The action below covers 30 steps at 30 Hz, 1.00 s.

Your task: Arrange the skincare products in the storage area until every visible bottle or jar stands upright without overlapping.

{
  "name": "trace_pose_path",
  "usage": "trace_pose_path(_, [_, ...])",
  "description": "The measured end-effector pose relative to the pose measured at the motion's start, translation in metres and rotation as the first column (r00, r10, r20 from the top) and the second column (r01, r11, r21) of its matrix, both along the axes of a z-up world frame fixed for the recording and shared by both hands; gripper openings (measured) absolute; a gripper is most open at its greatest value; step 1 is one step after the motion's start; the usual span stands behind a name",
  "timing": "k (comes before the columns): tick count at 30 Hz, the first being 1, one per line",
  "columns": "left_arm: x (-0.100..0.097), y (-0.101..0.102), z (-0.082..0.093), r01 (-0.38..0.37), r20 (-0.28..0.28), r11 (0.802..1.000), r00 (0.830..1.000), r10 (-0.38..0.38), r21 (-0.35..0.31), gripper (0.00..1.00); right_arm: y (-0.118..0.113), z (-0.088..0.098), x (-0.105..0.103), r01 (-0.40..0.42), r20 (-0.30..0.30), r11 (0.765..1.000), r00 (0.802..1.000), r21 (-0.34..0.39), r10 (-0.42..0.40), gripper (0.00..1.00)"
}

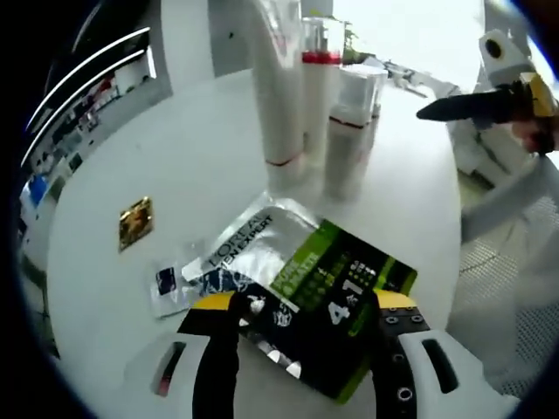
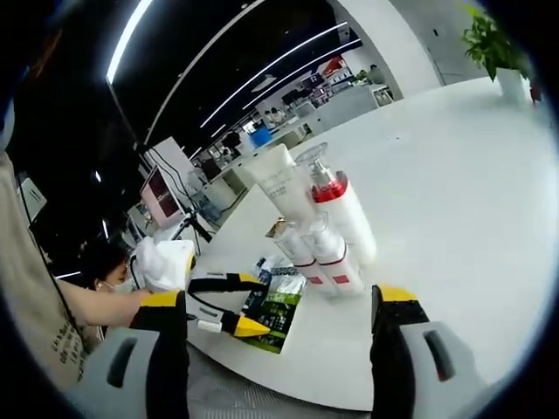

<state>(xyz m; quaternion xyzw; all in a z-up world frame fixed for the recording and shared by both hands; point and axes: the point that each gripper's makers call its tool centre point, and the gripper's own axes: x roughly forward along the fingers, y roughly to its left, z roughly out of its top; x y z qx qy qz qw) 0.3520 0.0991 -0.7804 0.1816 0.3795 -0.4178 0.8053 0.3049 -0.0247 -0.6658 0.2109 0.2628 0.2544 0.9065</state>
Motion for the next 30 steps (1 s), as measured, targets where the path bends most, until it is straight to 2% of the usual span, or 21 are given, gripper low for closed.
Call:
trace_pose_path(6, [0.019,0.002,0.002,-0.032,-0.006,0.999,0.999,0.032,-0.001,0.53,-0.001,-0.001,0.0,0.004,-0.006,1.0,1.0,0.001,-0.004,0.87])
trace_pose_path(16, [0.04,0.0,0.001,-0.054,-0.001,0.999,0.999,0.054,-0.005,0.53,-0.001,-0.003,0.0,0.007,-0.015,1.0,1.0,0.0,-0.007,0.87])
trace_pose_path(30, [0.043,-0.002,0.001,-0.073,-0.002,0.997,0.997,0.073,-0.003,0.53,-0.001,-0.004,0.0,0.007,-0.022,1.0,1.0,-0.004,-0.007,0.88])
